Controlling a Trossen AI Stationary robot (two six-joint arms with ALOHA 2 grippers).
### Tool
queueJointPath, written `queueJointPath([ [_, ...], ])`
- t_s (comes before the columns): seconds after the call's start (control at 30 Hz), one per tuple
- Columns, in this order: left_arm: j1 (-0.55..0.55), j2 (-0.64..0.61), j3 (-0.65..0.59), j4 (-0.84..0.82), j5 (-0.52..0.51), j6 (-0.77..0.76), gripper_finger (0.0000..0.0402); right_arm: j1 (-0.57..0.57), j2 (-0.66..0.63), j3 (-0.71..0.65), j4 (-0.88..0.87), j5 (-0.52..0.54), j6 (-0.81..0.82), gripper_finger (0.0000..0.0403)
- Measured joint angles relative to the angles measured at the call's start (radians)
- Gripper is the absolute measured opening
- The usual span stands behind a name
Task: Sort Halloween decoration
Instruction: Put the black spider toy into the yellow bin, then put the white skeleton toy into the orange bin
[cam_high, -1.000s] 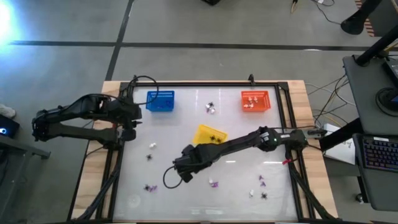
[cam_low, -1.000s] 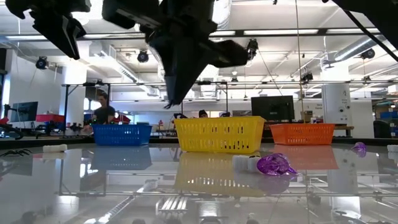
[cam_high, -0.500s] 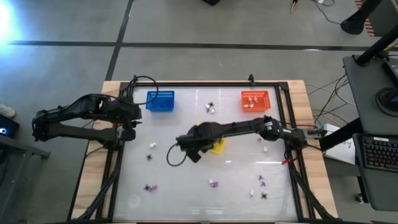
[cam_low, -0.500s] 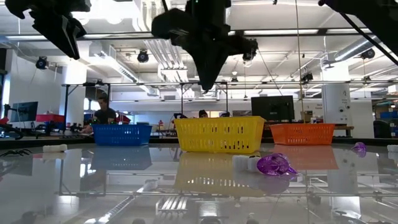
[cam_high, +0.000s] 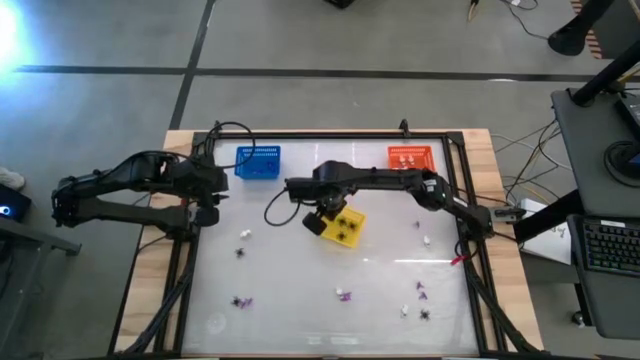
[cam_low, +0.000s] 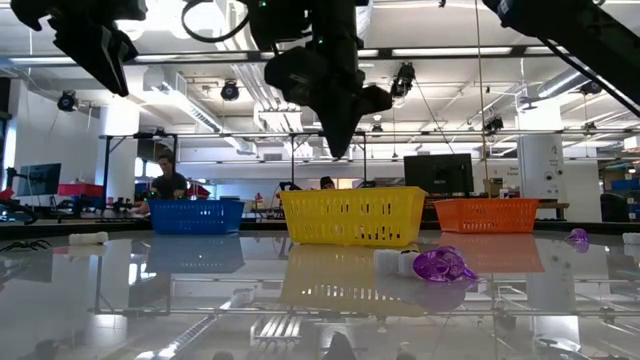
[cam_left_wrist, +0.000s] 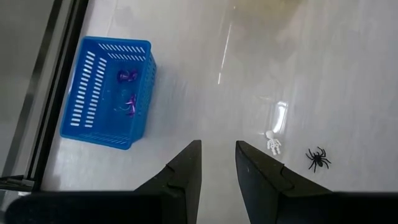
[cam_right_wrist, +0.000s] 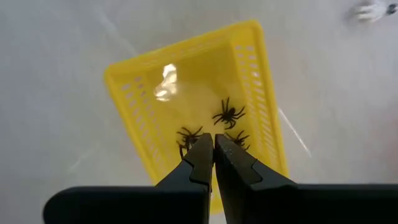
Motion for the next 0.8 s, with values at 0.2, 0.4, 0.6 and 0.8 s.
queueJointPath([
  [0.2, 0.000, 0.005, 0.000, -0.010, 0.000, -0.007, 0.0081, -0.007, 0.000, -0.012, 0.001, -0.002, -0.112, 0.0009],
  [0.4, 0.000, 0.008, 0.000, -0.010, 0.002, -0.032, 0.0082, -0.008, 0.004, -0.034, 0.013, -0.001, -0.143, 0.0024],
  [0.6, -0.001, 0.025, 0.000, -0.010, 0.025, -0.060, 0.0103, -0.007, 0.018, -0.079, 0.018, -0.001, -0.182, 0.0078],
  [0.8, -0.001, 0.047, 0.000, -0.006, 0.025, -0.082, 0.0133, -0.009, 0.012, -0.082, 0.018, 0.000, -0.192, 0.0117],
])
